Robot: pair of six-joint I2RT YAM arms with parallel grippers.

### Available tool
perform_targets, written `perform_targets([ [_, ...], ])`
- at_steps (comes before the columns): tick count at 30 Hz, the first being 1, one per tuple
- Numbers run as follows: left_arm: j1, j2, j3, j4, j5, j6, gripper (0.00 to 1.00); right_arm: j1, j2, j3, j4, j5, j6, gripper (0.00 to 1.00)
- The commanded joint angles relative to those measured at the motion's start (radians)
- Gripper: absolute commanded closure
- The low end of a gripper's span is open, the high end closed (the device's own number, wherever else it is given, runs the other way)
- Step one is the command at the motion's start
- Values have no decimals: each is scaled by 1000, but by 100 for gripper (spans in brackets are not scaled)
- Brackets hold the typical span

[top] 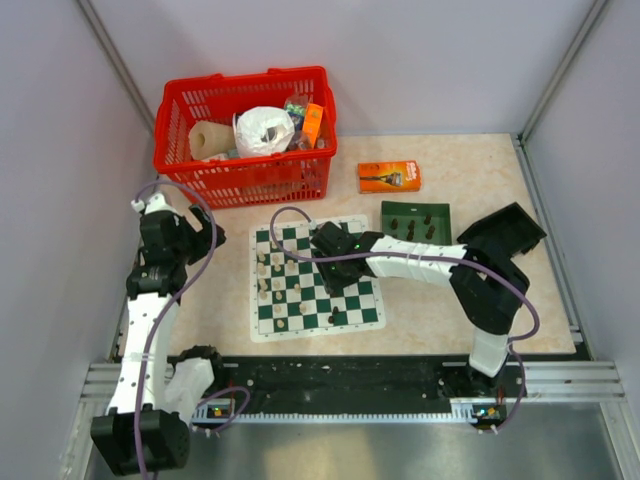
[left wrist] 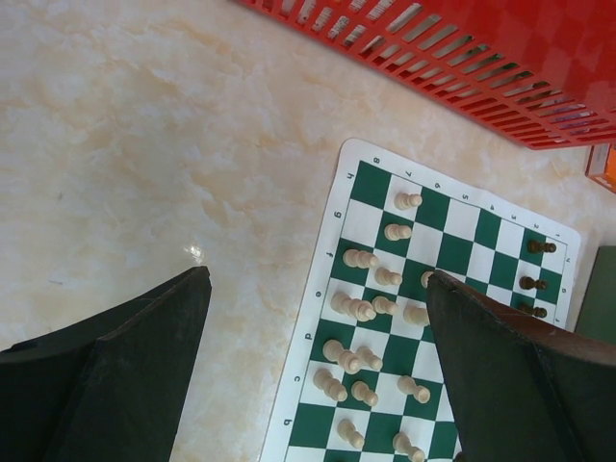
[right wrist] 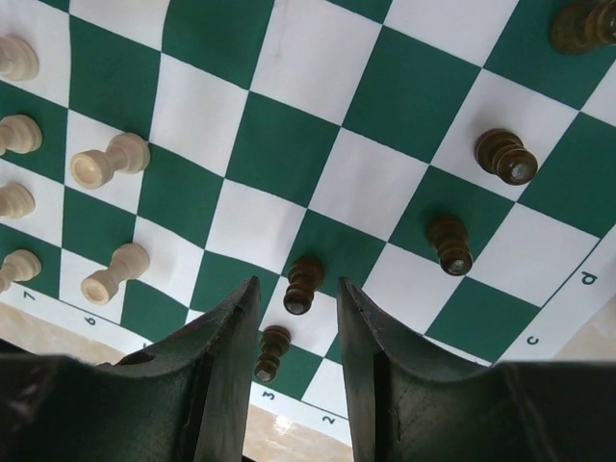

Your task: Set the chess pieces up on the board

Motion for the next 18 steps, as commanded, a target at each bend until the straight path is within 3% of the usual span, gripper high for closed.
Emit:
perform_targets([
  [1, -1, -25, 6, 32, -10, -6, 1, 13, 13, 16, 16, -1, 11, 62],
  [18, 1, -34, -6, 35, -19, -14, 1, 13, 37, 9, 8, -9, 6, 69],
])
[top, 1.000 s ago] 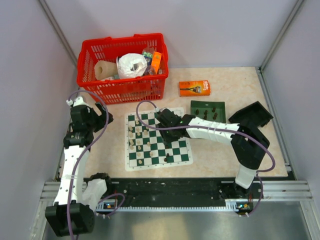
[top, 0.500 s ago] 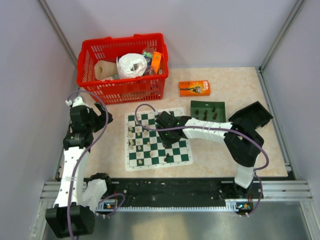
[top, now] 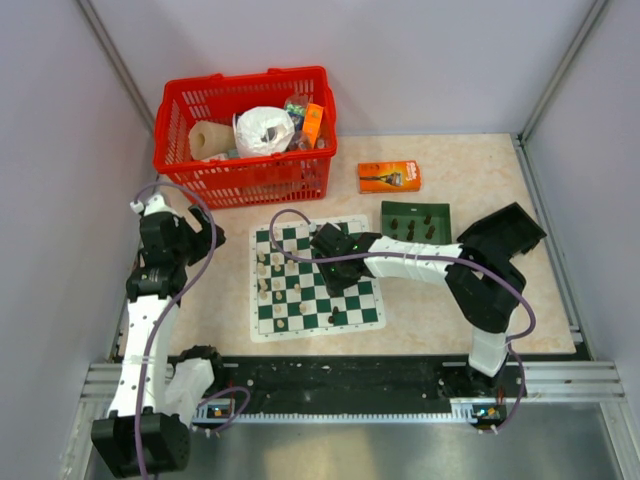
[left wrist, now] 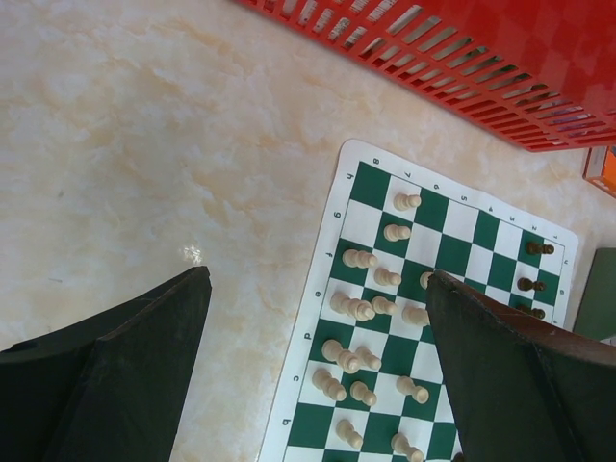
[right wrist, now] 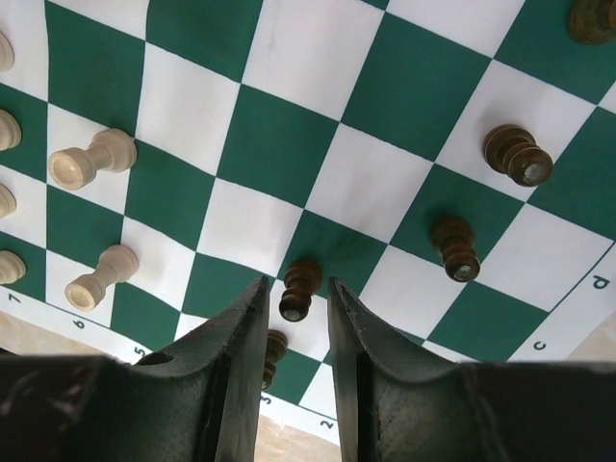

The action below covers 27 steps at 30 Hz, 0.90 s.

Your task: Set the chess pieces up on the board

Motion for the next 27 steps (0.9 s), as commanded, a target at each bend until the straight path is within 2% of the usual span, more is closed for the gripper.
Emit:
perform_targets([
  [1, 2, -15, 0, 35, -12, -7, 1, 14, 14, 10, 10, -2, 6, 69],
  [8, 1, -19, -1, 35, -12, -10, 1, 13, 15, 10, 12, 4, 5, 71],
  [13, 1, -18, -6, 36, -12, -10, 1, 13, 14, 10, 12, 2, -3, 81],
  [14, 1, -18, -6, 36, -9, -10, 1, 14, 12, 10, 9, -1, -3, 89],
  [15, 1, -19, -7, 36, -9, -10, 1, 13, 9, 12, 7, 1, -3, 90],
  [27, 1, -18, -9, 39, -6, -10, 1, 7, -124, -36, -56, 111, 17, 89],
])
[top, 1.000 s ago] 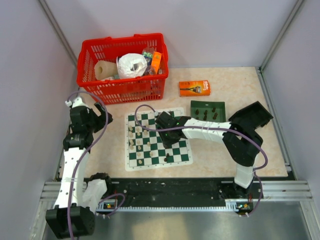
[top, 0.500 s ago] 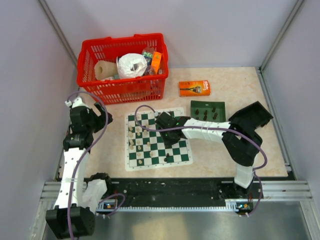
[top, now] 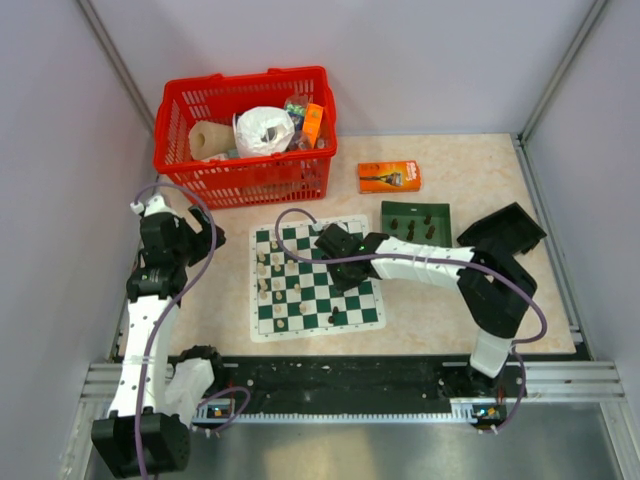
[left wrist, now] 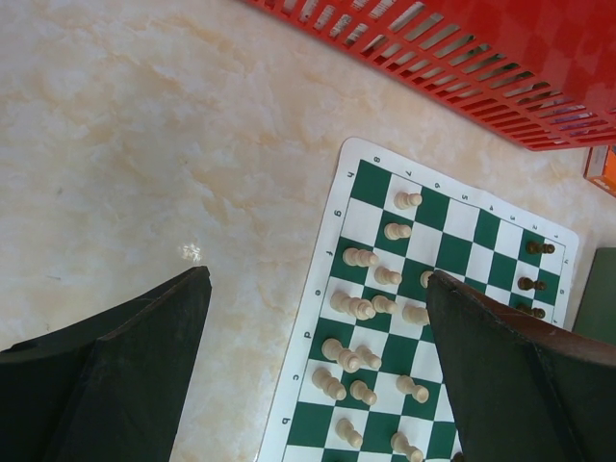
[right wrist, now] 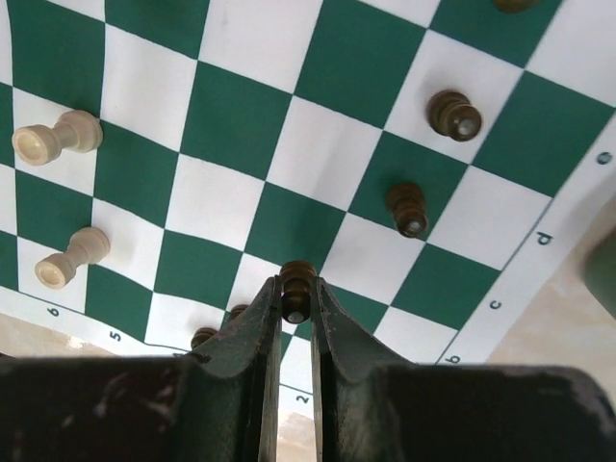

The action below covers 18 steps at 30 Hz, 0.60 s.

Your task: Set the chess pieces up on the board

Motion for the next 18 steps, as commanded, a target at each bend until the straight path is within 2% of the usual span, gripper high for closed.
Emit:
perform_targets([
  [1, 1, -18, -4, 39, -7, -4, 1, 2, -87, -20, -31, 71, 19, 89],
  [18, 1, -11, -7, 47, 3, -10, 1, -25, -69, -56, -17, 112, 27, 89],
])
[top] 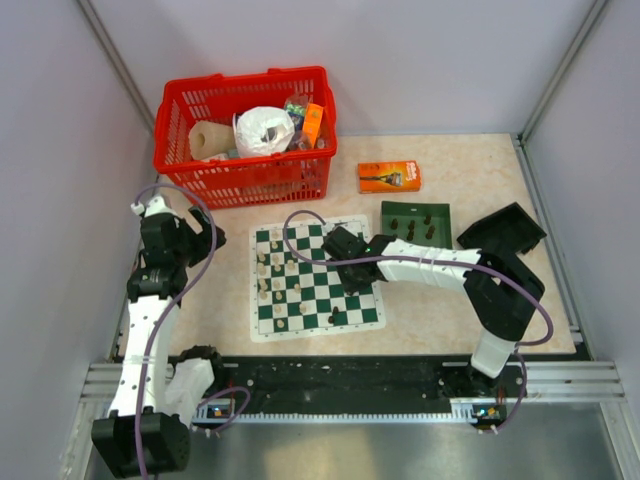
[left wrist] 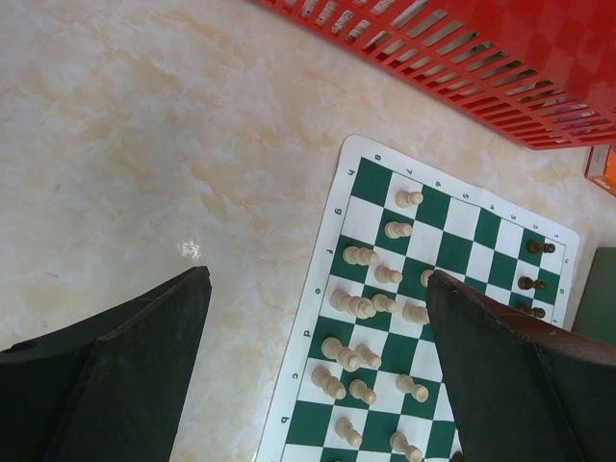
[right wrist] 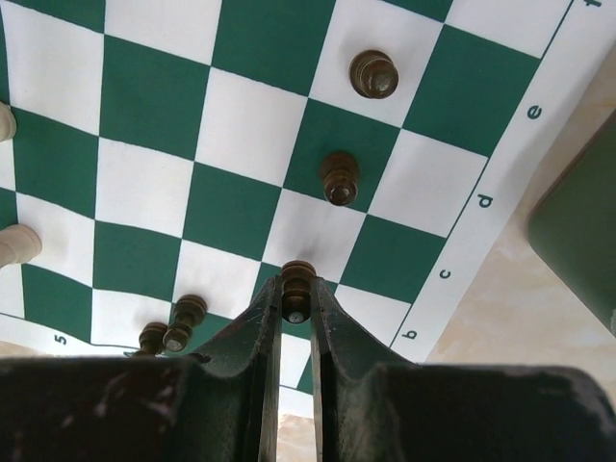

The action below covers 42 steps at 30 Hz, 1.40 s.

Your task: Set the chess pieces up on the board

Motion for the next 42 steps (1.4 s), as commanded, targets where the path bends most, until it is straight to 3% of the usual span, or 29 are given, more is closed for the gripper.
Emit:
perform_targets([
  [1, 1, -12, -1, 48, 2, -4, 1, -9, -11, 6, 20, 46, 15, 89],
  [28, 1, -1, -9, 59, 11, -6, 1, -18, 32, 0, 68, 24, 13, 86],
  [42, 1, -7, -9, 53, -6, 2, 1, -19, -45, 38, 36, 29, -5, 72],
])
